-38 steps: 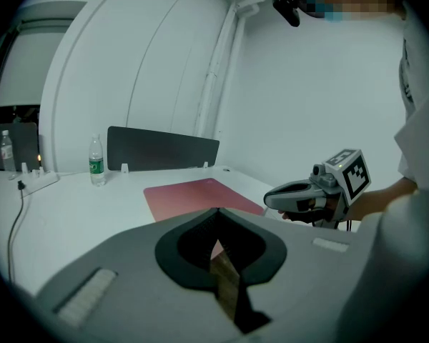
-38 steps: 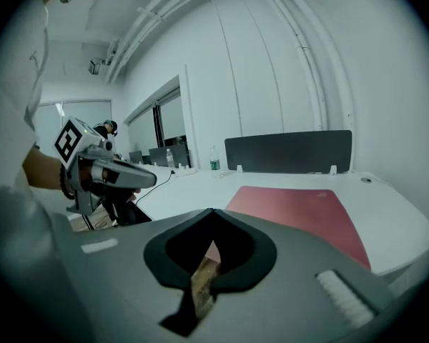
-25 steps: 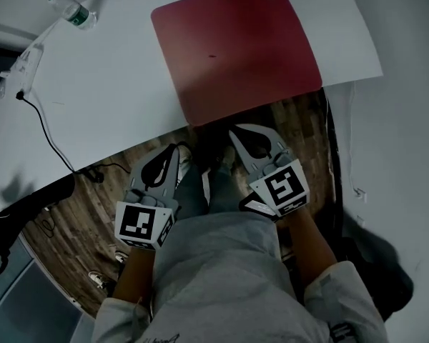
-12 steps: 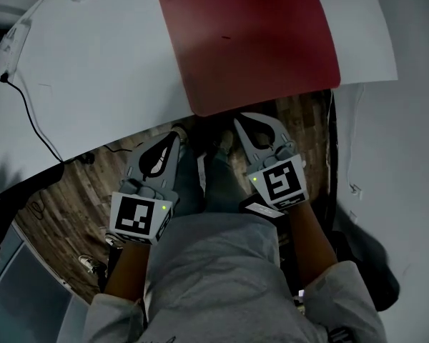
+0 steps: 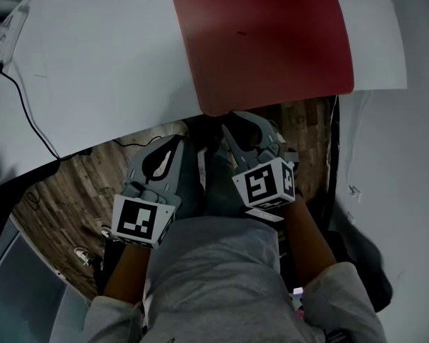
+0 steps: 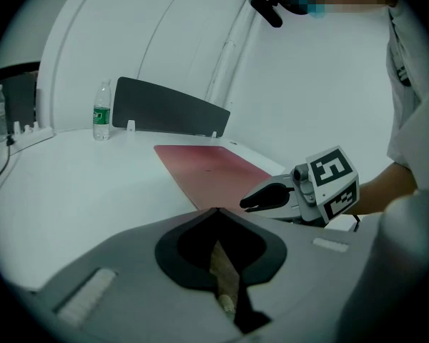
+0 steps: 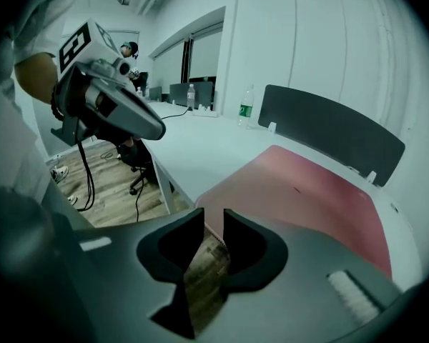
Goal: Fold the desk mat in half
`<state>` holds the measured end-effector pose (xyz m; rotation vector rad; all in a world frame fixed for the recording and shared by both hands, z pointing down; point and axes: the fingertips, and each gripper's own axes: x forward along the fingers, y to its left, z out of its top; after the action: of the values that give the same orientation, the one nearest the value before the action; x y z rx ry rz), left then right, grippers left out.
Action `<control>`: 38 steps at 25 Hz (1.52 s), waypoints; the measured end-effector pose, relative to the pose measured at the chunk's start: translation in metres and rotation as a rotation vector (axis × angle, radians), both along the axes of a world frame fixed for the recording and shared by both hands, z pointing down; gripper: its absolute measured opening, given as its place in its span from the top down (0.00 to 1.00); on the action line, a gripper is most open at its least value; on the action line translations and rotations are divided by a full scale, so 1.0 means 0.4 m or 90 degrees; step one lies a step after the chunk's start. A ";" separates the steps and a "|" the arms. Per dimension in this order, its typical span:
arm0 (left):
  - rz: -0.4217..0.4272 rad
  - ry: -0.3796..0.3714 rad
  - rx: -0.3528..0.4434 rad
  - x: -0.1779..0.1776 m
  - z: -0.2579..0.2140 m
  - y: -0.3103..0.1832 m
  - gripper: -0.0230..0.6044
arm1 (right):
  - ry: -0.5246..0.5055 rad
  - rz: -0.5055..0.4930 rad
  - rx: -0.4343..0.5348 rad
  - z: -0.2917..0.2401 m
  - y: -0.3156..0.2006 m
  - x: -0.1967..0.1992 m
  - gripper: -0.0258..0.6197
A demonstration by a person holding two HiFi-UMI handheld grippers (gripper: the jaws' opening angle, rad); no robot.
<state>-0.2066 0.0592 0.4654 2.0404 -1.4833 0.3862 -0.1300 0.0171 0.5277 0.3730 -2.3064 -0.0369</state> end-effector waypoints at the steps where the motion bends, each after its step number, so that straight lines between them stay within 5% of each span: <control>1: -0.003 0.001 -0.001 -0.005 0.004 0.005 0.93 | 0.007 -0.006 -0.001 0.008 0.005 -0.007 0.82; 20: -0.061 0.011 -0.029 -0.092 0.040 0.050 0.93 | 0.166 -0.057 0.163 0.092 0.003 -0.070 0.71; 27: -0.061 0.014 -0.024 -0.102 0.043 0.060 0.93 | 0.121 -0.029 0.153 0.053 0.007 -0.077 0.90; 38: -0.017 0.001 0.005 -0.073 0.000 0.047 0.93 | 0.030 0.059 0.069 -0.008 -0.020 -0.057 0.92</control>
<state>-0.2360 0.0780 0.4654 2.0239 -1.5119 0.3696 -0.1527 0.0089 0.5244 0.5279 -2.2429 -0.1237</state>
